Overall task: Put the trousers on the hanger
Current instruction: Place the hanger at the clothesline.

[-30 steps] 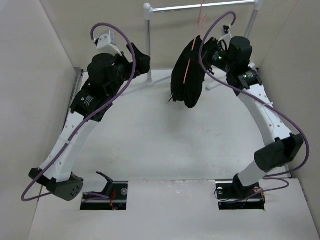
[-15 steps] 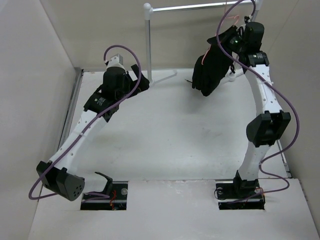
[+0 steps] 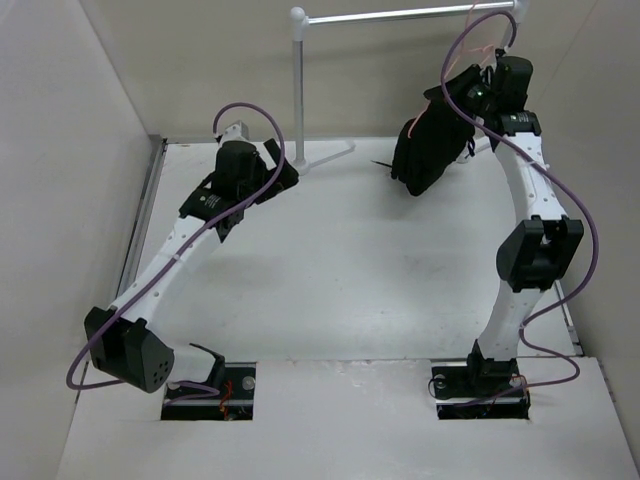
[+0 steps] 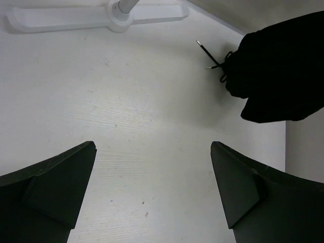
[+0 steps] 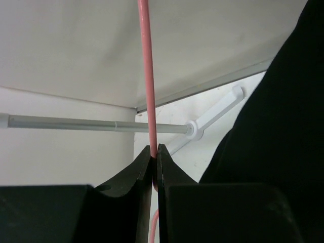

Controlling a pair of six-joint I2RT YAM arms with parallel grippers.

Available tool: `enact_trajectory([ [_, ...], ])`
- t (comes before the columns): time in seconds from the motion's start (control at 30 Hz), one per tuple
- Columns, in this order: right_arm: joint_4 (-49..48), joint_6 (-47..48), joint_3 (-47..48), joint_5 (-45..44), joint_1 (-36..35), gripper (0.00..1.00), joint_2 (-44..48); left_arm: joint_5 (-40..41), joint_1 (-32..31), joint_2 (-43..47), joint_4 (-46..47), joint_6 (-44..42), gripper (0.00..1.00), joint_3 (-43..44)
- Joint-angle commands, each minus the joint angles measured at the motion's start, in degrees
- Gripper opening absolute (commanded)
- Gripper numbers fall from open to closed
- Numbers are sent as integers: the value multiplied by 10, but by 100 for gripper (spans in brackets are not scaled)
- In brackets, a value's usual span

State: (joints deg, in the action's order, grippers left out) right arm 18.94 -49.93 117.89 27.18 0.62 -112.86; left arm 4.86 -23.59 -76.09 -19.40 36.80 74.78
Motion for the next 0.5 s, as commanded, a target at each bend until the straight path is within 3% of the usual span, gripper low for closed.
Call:
enact_trajectory([
  [0.0, -56, 2, 2, -2, 6, 17, 21, -3, 8, 6, 21, 16, 100, -17],
  [0.13, -57, 4, -1, -14, 7, 50, 28, -3, 12, 12, 21, 22, 100, -29],
  [0.27, -51, 4, 9, -20, 17, 72, 42, 0, 18, 14, 17, 23, 100, -30],
  [0.33, -47, 6, -1, -29, 21, 100, 61, 1, 18, 14, 15, 23, 100, -26],
  [0.47, -50, 16, -66, -40, 27, 100, 124, 2, 20, 10, 8, 22, 100, -18],
])
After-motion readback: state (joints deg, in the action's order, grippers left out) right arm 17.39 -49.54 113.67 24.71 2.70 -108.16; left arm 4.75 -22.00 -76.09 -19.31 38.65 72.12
